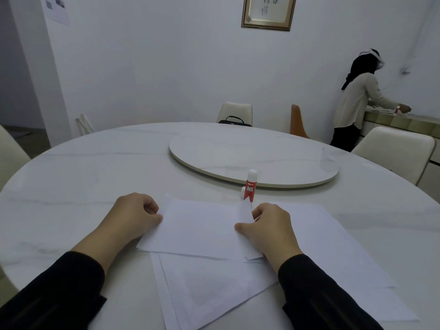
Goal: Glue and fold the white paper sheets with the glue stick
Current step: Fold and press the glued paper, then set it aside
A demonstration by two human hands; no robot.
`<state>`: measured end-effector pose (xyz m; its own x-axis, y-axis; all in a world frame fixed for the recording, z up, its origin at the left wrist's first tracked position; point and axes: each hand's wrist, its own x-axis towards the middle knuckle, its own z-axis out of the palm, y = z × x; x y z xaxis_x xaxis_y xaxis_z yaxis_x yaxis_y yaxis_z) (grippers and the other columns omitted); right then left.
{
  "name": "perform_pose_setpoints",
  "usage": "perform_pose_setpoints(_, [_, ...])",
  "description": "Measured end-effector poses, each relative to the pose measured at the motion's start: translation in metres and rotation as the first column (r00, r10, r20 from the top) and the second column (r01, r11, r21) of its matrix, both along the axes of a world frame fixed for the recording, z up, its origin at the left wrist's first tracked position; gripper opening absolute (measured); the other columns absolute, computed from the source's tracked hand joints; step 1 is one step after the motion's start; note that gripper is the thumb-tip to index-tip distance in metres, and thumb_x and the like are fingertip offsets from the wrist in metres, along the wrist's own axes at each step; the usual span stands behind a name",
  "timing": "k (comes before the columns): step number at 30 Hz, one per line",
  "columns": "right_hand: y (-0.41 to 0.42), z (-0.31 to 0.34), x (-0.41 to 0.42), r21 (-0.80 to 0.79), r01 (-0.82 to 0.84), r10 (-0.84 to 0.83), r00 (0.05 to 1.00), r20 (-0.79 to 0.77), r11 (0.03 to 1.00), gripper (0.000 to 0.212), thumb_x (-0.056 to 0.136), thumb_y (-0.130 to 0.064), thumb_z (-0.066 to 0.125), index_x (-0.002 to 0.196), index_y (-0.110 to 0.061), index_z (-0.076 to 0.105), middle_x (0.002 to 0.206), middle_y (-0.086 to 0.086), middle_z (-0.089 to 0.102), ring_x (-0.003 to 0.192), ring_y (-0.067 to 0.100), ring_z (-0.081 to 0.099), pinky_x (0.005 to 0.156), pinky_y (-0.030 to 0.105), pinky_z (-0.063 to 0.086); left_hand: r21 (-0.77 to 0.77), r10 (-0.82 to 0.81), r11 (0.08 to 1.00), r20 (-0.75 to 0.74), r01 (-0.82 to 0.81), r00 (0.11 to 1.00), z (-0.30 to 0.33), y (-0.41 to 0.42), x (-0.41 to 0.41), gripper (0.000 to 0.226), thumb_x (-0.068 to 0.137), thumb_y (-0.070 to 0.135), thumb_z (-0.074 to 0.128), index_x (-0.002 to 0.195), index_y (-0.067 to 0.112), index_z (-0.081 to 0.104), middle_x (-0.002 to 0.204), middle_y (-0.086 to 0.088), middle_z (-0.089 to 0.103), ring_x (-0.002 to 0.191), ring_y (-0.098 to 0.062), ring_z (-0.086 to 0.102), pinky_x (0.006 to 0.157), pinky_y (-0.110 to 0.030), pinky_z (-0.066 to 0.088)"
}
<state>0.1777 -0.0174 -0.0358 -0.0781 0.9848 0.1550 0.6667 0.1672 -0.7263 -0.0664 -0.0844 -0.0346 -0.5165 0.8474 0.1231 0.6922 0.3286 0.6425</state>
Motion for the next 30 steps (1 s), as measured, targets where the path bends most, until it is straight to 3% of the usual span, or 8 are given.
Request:
perform_pose_setpoints(5, [-0.004, -0.001, 0.006, 0.075, 0.010, -0.020, 0.990, 0.140, 0.997, 0.058, 0.068, -0.039, 0.077, 0.116, -0.020, 0.050, 0.113, -0.003, 0.048, 0.088, 0.012, 0.048, 0.075, 0.023, 0.040, -0.003, 0.009, 1.000, -0.021, -0.009, 1.000, 0.000, 0.001, 0.001, 0.010, 0.079, 0.020, 0.069, 0.088, 0.017, 0.067, 0.087, 0.003, 0.066, 0.074, -0.011, 0.057, 0.056, -0.017, 0.039])
perform_pose_setpoints(8, [-0.002, 0.000, 0.011, 0.155, -0.027, 0.011, 0.994, 0.107, 0.987, 0.049, 0.071, -0.040, 0.076, 0.111, -0.022, 0.055, 0.113, -0.003, 0.050, 0.091, 0.010, 0.050, 0.079, 0.022, 0.040, -0.026, 0.007, 1.000, -0.111, -0.010, 0.994, -0.002, 0.002, 0.004, 0.026, 0.082, 0.020, 0.065, 0.108, 0.016, 0.062, 0.092, 0.003, 0.060, 0.079, -0.013, 0.052, 0.060, -0.019, 0.038])
perform_pose_setpoints(10, [-0.003, 0.003, 0.012, 0.247, -0.094, 0.097, 0.995, -0.002, 0.964, 0.039, 0.077, -0.041, 0.072, 0.109, -0.023, 0.059, 0.110, -0.006, 0.054, 0.096, 0.009, 0.052, 0.083, 0.021, 0.040, 0.006, -0.015, 1.000, -0.202, 0.017, 0.979, -0.003, 0.003, 0.008, 0.037, 0.087, 0.022, 0.059, 0.123, 0.014, 0.054, 0.110, -0.002, 0.055, 0.088, -0.016, 0.051, 0.076, -0.023, 0.040])
perform_pose_setpoints(12, [-0.006, 0.005, 0.008, 0.299, -0.240, 0.243, 0.970, 0.027, 0.923, 0.046, 0.079, -0.047, 0.067, 0.118, -0.025, 0.058, 0.122, -0.010, 0.053, 0.116, 0.008, 0.049, 0.097, 0.023, 0.038, 0.052, -0.135, 0.986, -0.282, 0.156, 0.950, -0.002, 0.003, 0.014, 0.051, 0.090, 0.039, 0.052, 0.136, 0.019, 0.043, 0.135, -0.001, 0.045, 0.114, -0.019, 0.048, 0.098, -0.027, 0.036])
perform_pose_setpoints(15, [-0.014, 0.001, -0.004, 0.155, -0.478, 0.419, 0.856, 0.305, 0.865, 0.079, 0.078, -0.066, 0.054, 0.145, -0.029, 0.033, 0.156, -0.012, 0.022, 0.145, 0.005, 0.014, 0.118, 0.026, 0.011, -0.125, -0.496, 0.864, -0.381, 0.489, 0.780, -0.003, 0.006, 0.034, 0.091, 0.068, 0.087, 0.023, 0.146, 0.040, 0.015, 0.155, 0.018, 0.012, 0.144, -0.008, 0.008, 0.116, -0.026, 0.010])
perform_pose_setpoints(18, [-0.014, -0.007, -0.008, -0.056, -0.510, 0.468, 0.734, 0.492, 0.858, 0.099, 0.075, -0.078, 0.041, 0.153, -0.028, 0.005, 0.161, -0.008, -0.006, 0.147, 0.008, -0.011, 0.120, 0.032, -0.004, -0.328, -0.620, 0.784, -0.382, 0.527, 0.685, -0.013, 0.013, 0.042, 0.096, 0.059, 0.087, 0.005, 0.145, 0.046, -0.003, 0.157, 0.019, -0.010, 0.145, -0.007, -0.012, 0.117, -0.031, -0.003])
perform_pose_setpoints(21, [-0.013, -0.009, -0.008, -0.153, -0.473, 0.470, 0.680, 0.563, 0.868, 0.103, 0.073, -0.083, 0.033, 0.153, -0.027, -0.001, 0.162, -0.003, -0.009, 0.148, 0.012, -0.011, 0.120, 0.034, -0.003, -0.423, -0.625, 0.772, -0.374, 0.474, 0.685, -0.017, 0.015, 0.041, 0.098, 0.056, 0.085, 0.004, 0.146, 0.046, -0.004, 0.157, 0.017, -0.011, 0.146, -0.010, -0.012, 0.117, -0.033, -0.007])
perform_pose_setpoints(30, [-0.007, -0.002, 0.011, -0.224, -0.490, 0.513, 0.603, 0.611, 0.843, 0.109, 0.063, -0.089, 0.024, 0.151, -0.032, -0.005, 0.160, -0.010, -0.013, 0.147, 0.007, -0.010, 0.119, 0.033, 0.001, -0.427, -0.597, 0.787, -0.345, 0.445, 0.724, -0.014, 0.010, 0.033, 0.103, 0.051, 0.093, 0.012, 0.144, 0.051, -0.003, 0.158, 0.014, -0.010, 0.146, -0.010, -0.011, 0.118, -0.031, -0.004])
